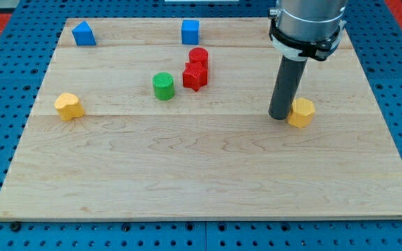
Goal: Push green circle into the red star
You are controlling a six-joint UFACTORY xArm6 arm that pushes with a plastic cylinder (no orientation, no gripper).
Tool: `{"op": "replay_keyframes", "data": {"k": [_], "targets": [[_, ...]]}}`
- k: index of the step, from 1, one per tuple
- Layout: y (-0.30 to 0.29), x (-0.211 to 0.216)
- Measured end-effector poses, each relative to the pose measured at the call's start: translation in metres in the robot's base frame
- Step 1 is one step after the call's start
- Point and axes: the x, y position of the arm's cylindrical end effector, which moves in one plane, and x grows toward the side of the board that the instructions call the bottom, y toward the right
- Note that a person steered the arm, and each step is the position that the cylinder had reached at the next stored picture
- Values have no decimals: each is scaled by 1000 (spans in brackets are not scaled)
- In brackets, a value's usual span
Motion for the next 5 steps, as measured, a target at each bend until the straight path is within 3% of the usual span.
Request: {"op": "replay_keyframes", "data": {"k": [5], "targets": [[-12, -1]]}}
